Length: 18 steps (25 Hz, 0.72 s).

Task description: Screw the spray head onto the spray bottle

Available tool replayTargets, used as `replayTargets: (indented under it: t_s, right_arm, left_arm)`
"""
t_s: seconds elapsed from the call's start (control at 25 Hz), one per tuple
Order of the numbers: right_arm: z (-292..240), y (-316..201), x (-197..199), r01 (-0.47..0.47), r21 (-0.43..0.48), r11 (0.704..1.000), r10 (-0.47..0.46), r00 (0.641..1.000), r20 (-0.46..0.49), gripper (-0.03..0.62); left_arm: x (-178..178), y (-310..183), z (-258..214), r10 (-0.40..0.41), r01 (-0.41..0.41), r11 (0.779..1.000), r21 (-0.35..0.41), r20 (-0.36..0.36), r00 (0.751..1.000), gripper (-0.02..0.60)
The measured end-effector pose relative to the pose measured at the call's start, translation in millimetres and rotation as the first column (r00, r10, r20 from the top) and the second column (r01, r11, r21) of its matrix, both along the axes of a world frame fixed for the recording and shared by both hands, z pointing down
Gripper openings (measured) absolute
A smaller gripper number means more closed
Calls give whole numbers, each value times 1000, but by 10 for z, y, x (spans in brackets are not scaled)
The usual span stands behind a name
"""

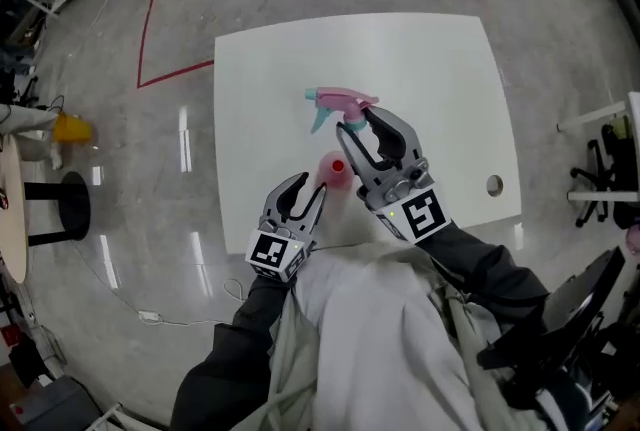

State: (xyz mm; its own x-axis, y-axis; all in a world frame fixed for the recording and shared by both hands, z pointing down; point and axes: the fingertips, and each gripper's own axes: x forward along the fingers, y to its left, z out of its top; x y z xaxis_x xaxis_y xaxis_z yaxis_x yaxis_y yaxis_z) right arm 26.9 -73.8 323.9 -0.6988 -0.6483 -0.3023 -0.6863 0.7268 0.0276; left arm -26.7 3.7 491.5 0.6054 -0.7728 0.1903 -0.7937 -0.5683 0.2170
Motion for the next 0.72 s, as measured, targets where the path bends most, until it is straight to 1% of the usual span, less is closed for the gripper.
replayTargets:
  t_s: [0.08,0.12,0.2,0.24,0.28,0.32,0.4,0.44,0.52,0.56,0.6,0.64,0.72]
  right_arm:
    - [114,-30,-110,7,-17,1000,-7,1000,-20,132]
    - [136,-28,-183,15,-20,1000,-16,999,-28,132]
    - [96,39,-311,45,-8,999,-45,998,-45,132]
    - [56,103,-352,68,-4,998,-68,996,-57,132]
    - [19,177,-383,97,-5,995,-97,993,-73,132]
    - [-4,250,-406,131,-4,991,-131,987,-92,132]
    - [-13,363,-444,196,9,981,-193,971,-139,132]
    - [-13,399,-460,221,15,975,-216,964,-156,132]
    - [-16,445,-491,252,23,967,-245,954,-173,132]
    - [-12,465,-508,263,24,965,-254,950,-180,132]
    - [-3,486,-526,272,24,962,-263,946,-187,132]
    - [11,508,-543,281,22,959,-272,943,-194,132]
    - [51,551,-565,292,19,956,-281,936,-211,132]
  left_arm:
    - [-125,-57,-100,-31,32,999,14,-39,999,140]
    - [-225,-99,-193,-52,54,998,27,-70,996,140]
    - [-421,-183,-477,-80,91,994,61,-170,982,140]
    - [-483,-216,-662,-72,94,992,84,-233,970,140]
    - [-518,-245,-858,-44,81,990,112,-297,954,140]
    - [-530,-271,-1051,1,52,989,142,-354,935,140]
    - [-506,-320,-1376,130,-46,978,201,-430,893,142]
    - [-469,-342,-1509,207,-111,967,229,-449,869,147]
    - [-351,-367,-1741,353,-243,928,284,-453,819,147]
    - [-284,-371,-1833,408,-294,906,305,-441,799,147]
    - [-227,-378,-1887,444,-330,890,316,-426,788,147]
    - [-188,-388,-1906,461,-349,881,318,-415,785,146]
    - [-154,-406,-1907,467,-356,879,318,-413,782,140]
